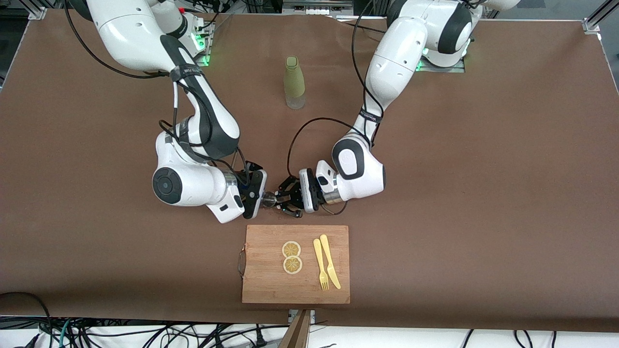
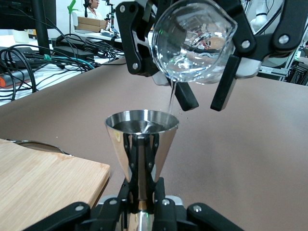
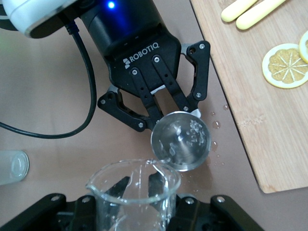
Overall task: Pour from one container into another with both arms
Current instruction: 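Upright the glass cup with the right gripper while the left gripper withdraws the jigger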
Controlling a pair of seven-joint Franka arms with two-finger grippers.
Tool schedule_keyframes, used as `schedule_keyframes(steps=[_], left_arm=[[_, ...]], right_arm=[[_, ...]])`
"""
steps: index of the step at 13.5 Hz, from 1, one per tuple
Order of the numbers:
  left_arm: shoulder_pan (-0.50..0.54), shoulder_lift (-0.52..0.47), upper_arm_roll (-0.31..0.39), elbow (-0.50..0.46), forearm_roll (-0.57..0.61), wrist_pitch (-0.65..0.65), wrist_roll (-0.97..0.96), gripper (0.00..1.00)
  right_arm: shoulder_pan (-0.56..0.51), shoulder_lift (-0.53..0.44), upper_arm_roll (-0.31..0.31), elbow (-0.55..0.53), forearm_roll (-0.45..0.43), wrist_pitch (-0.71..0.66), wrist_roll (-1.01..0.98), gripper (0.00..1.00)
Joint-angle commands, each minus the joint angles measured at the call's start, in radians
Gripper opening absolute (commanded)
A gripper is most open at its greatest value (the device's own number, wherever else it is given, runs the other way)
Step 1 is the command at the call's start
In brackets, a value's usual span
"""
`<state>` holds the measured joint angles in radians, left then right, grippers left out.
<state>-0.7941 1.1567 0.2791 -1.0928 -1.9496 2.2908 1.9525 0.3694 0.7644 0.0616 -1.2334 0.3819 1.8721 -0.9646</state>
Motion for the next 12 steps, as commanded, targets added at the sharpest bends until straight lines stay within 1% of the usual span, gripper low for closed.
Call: schedule_keyframes(steps=[1,2,4,6,7,8,10,11,12], left_arm=[[-0.007,0.006,0.015,0.011,-0.052,-0.011,0.037,0.00],[-0.001,0.004,0.015,0.011,-0.052,-0.014,0.037,0.00],[0.021,0.003,0.015,0.007,-0.051,-0.071,0.040,0.00],[0.061,-0.005,0.014,0.002,-0.046,-0.128,0.049,0.00],[0.091,-0.005,0.014,-0.007,-0.046,-0.192,0.072,0.00],[0.125,-0.009,0.014,-0.027,-0.045,-0.283,0.088,0.00],[0.220,-0.014,0.018,-0.059,-0.035,-0.498,0.159,0.00],[0.263,-0.014,0.018,-0.073,0.007,-0.590,0.193,0.00],[0.310,-0.014,0.017,-0.079,0.076,-0.656,0.224,0.00]], right_arm=[[-0.012,-0.004,0.001,0.011,0.000,-0.010,-0.043,0.25],[-0.026,0.001,0.001,0.011,0.033,-0.008,-0.083,0.26],[-0.055,0.006,0.001,0.005,0.116,-0.008,-0.185,0.26],[-0.084,0.009,0.000,0.000,0.175,-0.008,-0.274,0.26],[-0.102,0.016,0.000,0.000,0.198,-0.010,-0.325,0.25],[-0.119,0.024,0.000,-0.003,0.230,-0.010,-0.385,0.25],[-0.159,0.029,0.000,-0.026,0.297,-0.010,-0.500,0.25],[-0.176,0.036,0.000,-0.031,0.316,-0.013,-0.553,0.25],[-0.196,0.044,0.000,-0.034,0.333,-0.021,-0.603,0.25]])
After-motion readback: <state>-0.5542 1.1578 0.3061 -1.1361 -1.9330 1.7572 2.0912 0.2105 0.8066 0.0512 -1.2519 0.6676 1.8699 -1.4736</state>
